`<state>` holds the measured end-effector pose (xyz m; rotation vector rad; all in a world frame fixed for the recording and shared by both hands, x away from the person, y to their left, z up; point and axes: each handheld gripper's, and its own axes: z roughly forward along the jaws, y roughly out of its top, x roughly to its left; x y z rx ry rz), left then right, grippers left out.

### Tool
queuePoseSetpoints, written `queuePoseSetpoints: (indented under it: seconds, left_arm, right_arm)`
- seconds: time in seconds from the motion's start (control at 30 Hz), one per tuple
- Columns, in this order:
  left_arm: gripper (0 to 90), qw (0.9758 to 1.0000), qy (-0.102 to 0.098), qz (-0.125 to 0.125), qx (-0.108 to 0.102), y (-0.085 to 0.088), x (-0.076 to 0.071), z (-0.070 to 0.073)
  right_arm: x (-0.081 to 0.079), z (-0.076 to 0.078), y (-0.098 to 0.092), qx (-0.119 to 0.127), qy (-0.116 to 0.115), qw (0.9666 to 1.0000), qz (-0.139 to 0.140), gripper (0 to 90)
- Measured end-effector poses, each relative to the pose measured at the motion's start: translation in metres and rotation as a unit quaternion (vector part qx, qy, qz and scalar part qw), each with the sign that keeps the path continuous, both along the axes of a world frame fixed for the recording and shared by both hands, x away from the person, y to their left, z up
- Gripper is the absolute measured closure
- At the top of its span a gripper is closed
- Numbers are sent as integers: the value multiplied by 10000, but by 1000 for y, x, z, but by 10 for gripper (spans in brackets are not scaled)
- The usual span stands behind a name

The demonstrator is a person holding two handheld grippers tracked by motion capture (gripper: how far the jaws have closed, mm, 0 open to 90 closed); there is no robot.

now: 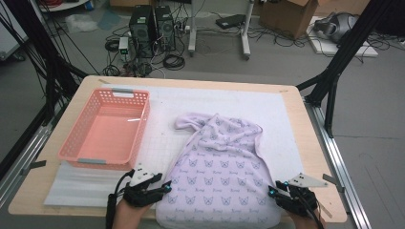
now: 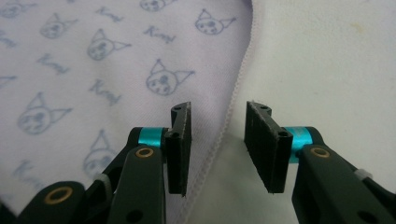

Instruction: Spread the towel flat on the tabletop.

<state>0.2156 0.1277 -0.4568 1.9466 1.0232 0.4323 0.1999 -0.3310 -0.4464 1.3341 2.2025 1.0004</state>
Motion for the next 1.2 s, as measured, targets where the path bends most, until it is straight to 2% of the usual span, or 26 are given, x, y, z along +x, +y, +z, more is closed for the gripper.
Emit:
queuePoseSetpoints:
  seconds: [0.03, 0.07, 0.1, 0.13, 0.3, 0.43, 0.47, 0.5, 0.53, 0.57, 0.6, 0.63, 0.7, 0.77, 0.83, 0.87, 0.9, 0.93, 0.97, 1.0, 1.03, 1.07, 1.1, 1.2]
  left_arm:
    - [674, 10000, -53, -5, 62, -1, -2, 0]
    - [797, 10000, 72, -50, -26, 1, -3, 1]
    - [873, 10000, 70, -24, 11, 1, -5, 2]
    - [875, 10000, 41, -32, 46, 2, -8, 2]
    - [876, 9996, 208, -169, -78, 14, -30, 3]
    - [874, 9987, 271, -439, -40, 17, -52, 4]
    - [867, 9984, 294, -472, -57, 18, -53, 4]
    - [807, 9982, 330, -480, -129, 18, -53, 4]
    - [695, 9982, 329, -458, -216, 18, -50, 4]
    - [587, 9985, 247, -434, -240, 17, -47, 5]
    - [538, 9987, 180, -385, -289, 16, -43, 6]
    - [527, 9985, 149, -350, -384, 16, -39, 7]
    - [498, 9982, 88, -279, -525, 14, -31, 10]
    - [500, 9984, 102, -248, -497, 10, -21, 10]
    - [499, 9991, 96, -256, -321, 3, -11, 8]
    - [501, 9990, 169, -273, -296, -1, -6, 6]
    - [507, 9990, 244, -296, -246, -5, -1, 3]
    - [524, 9992, 211, -297, -171, -8, 0, 1]
    - [557, 9995, 112, -266, -108, -10, 0, 1]
    - [630, 9997, 33, -232, -12, -11, -1, 0]
    - [708, 9997, -1, -258, 39, -9, -3, 1]
    - [835, 9995, 71, -291, -21, -7, -4, 1]
    - [847, 9995, 70, -299, -22, -5, -6, 1]
    - [854, 9993, 125, -350, -64, 0, -15, 2]
  right_arm:
    - [1, 0, 0, -6, -3, 10000, -1, 683]
    - [0, 0, -1, 30, -4, 10000, 47, 810]
    - [-2, 0, -2, 101, 39, 9998, 172, 867]
    - [-5, 0, -2, 82, 34, 9998, 167, 871]
    - [-25, 2, -10, 147, 146, 9992, 336, 873]
    - [-49, 2, -12, 74, 193, 9979, 622, 870]
    - [-53, 2, -12, 86, 190, 9977, 645, 854]
    - [-55, 2, -12, 75, 186, 9978, 636, 788]
    - [-55, 3, -12, 71, 152, 9981, 598, 713]
    - [-54, 4, -12, 126, 136, 9985, 507, 682]
    - [-50, 5, -12, 183, 98, 9987, 468, 646]
    - [-47, 7, -12, 220, 52, 9989, 404, 617]
    - [-38, 9, -9, 233, -32, 9992, 332, 616]
    - [-27, 9, -6, 180, -89, 9995, 238, 611]
    - [-14, 8, -2, 171, -69, 9997, 150, 609]
    - [-8, 6, -1, 154, -35, 9998, 105, 601]
    - [-2, 5, 1, 163, 12, 9998, 63, 599]
    - [3, 3, 1, 143, 38, 9999, 11, 600]
    - [7, 2, 2, 112, 73, 9999, -47, 618]
    - [9, 0, 2, 86, 98, 9999, -51, 661]
    - [9, 0, 0, 110, 75, 9999, -70, 736]
    - [9, 0, -2, 209, 146, 9997, -25, 861]
    - [7, 0, -5, 293, 175, 9994, 62, 872]
    - [0, 1, -9, 302, 220, 9992, 106, 878]
